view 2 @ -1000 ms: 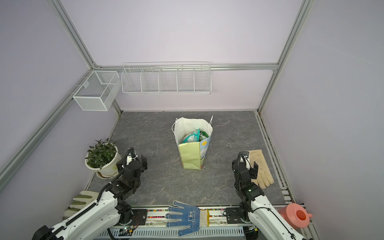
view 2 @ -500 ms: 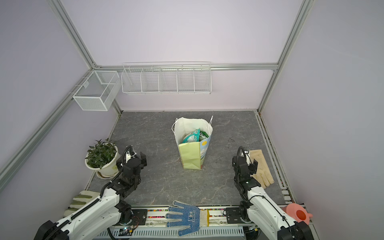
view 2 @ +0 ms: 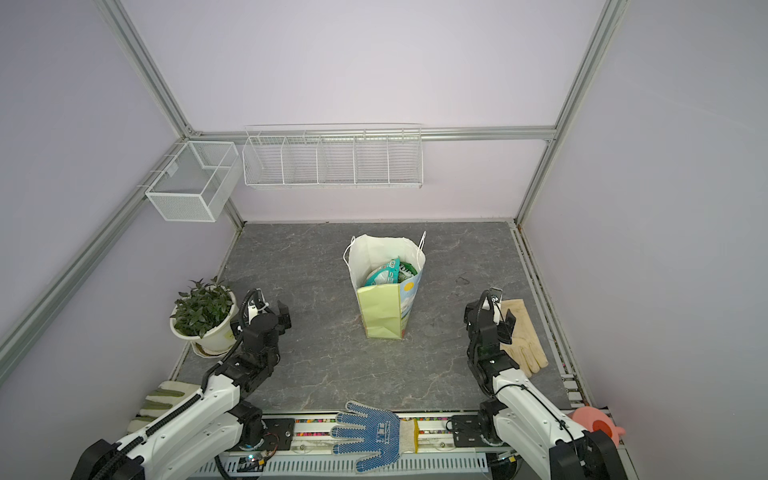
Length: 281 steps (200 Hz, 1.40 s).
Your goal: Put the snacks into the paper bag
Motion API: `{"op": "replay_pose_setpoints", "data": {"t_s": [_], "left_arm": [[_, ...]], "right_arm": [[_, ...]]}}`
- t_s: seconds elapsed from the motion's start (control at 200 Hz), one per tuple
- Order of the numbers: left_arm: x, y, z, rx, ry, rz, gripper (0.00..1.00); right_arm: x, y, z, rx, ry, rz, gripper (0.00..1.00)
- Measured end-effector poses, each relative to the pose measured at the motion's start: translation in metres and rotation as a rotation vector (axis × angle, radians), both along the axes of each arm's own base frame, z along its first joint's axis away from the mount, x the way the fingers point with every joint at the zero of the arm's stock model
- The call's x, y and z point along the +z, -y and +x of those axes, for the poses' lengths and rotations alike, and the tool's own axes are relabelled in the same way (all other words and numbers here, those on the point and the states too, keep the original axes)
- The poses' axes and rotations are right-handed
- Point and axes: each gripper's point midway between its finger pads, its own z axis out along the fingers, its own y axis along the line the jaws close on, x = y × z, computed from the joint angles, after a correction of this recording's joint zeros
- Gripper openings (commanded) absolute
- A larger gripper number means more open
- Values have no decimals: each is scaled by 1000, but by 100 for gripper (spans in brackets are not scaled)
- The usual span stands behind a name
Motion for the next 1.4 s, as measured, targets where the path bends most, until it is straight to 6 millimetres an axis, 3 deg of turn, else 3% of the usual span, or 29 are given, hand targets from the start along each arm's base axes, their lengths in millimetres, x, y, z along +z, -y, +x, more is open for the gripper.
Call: {"op": "replay_pose_setpoints", "data": {"t_s": [0.26, 0.57, 0.865, 1.404], "left_arm": [[-1, -3, 3, 25, 5, 4, 97], [2, -7, 9, 63, 43, 0, 97], [-13, -12, 17, 93, 11, 21, 97], [7, -27, 24, 144, 118, -34, 97]], "right_arm": [[0, 11, 0, -62, 45, 20, 89], [-5, 37, -16, -190, 126, 91, 89], [-4, 61, -27, -301, 195, 163, 89], [-17, 65, -14, -304, 119, 113, 89]]}}
